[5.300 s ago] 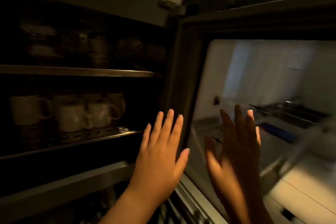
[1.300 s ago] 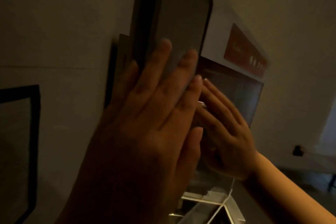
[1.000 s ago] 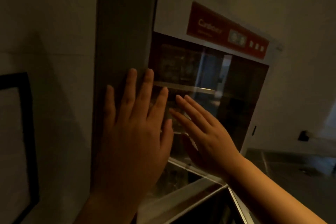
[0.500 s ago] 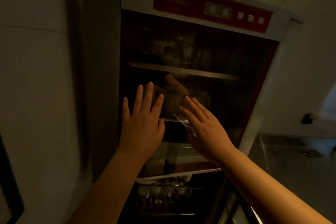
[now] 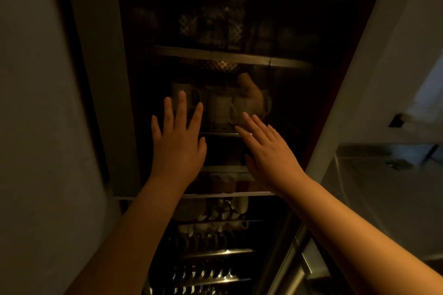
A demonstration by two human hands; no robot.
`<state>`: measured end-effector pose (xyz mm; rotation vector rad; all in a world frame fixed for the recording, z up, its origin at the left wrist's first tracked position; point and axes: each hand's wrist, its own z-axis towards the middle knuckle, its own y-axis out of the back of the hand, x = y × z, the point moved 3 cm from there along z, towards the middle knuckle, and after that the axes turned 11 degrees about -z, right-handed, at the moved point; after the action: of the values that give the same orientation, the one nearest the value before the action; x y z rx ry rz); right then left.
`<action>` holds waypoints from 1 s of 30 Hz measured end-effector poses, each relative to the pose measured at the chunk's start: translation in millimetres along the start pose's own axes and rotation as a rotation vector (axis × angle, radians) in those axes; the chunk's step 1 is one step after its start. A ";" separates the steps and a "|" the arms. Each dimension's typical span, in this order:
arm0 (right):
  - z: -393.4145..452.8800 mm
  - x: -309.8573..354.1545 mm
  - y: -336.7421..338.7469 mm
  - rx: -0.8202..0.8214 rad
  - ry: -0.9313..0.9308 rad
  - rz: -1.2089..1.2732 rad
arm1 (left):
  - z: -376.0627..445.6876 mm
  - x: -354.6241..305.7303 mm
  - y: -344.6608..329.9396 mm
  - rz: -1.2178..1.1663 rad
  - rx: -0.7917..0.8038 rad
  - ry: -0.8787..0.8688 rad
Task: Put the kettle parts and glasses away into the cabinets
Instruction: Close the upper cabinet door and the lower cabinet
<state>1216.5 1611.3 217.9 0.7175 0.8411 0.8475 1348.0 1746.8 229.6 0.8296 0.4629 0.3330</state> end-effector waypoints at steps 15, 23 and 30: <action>-297.2 -69.3 -0.4 0.432 -0.271 0.068 | -142.1 -157.5 -98.0 -0.218 0.507 -0.246; -394.8 -46.5 17.4 0.499 -0.341 0.149 | -226.1 -250.3 -144.5 -0.239 0.738 -0.490; -406.5 -32.9 21.6 0.446 -0.439 0.330 | -240.2 -263.5 -155.1 -0.192 0.818 -0.484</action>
<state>849.7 1676.7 50.7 1.4079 0.5202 0.7542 1016.1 1678.8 38.9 1.5966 0.2055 -0.2674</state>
